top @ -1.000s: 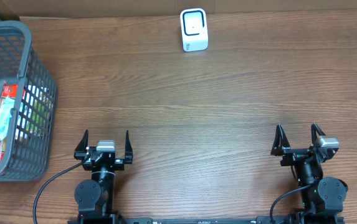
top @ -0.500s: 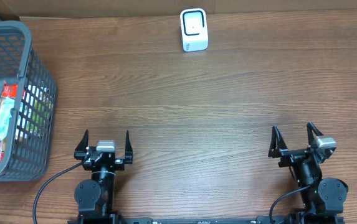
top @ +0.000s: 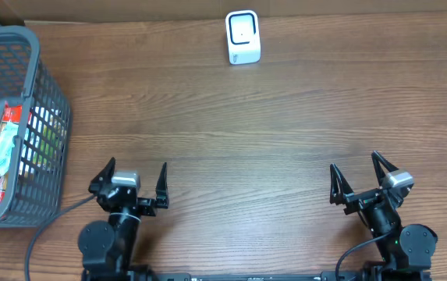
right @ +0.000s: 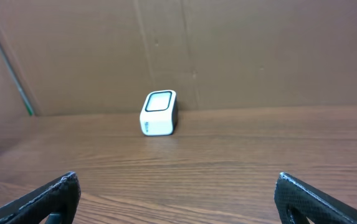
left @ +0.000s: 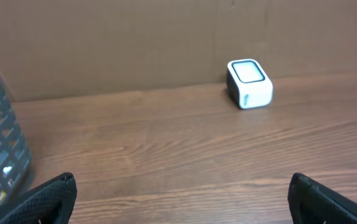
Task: Scan the item barcode
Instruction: 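Raise the left arm and move the left gripper over the basket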
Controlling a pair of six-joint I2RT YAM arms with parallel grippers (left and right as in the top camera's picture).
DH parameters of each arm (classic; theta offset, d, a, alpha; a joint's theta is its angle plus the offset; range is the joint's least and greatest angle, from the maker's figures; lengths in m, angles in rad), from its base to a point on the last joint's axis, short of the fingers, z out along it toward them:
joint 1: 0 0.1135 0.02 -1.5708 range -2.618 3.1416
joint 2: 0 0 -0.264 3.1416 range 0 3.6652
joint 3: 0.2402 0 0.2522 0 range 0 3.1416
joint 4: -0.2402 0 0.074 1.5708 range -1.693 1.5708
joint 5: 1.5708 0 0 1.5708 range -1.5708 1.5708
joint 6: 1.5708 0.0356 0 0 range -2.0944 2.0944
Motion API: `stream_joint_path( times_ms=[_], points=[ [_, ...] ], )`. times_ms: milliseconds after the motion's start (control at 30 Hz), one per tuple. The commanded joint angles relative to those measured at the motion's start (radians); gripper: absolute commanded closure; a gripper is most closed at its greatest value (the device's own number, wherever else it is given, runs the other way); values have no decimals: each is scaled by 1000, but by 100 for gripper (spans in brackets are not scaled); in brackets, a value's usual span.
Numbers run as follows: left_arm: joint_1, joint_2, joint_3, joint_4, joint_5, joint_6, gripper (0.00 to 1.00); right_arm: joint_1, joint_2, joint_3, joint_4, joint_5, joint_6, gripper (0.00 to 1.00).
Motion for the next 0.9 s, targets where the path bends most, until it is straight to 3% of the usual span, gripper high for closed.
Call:
stream_joint_path(
  times_ms=[0, 267, 533, 733, 867],
  points=[
    [7, 131, 147, -24, 38, -46, 0, -2, 0, 87, 4, -39, -11, 0],
    [7, 442, 512, -248, 82, -56, 1, -2, 152, 269, -62, -68, -31, 0],
    [7, 757, 1033, -672, 81, -15, 0, -2, 494, 570, -205, -154, -41, 0],
    [7, 1018, 1461, -1032, 81, 8, 1, -2, 840, 952, -533, -195, -41, 0],
    [7, 1105, 1586, -1106, 57, 38, 0, -2, 999, 1155, -719, -195, -40, 0]
  ],
)
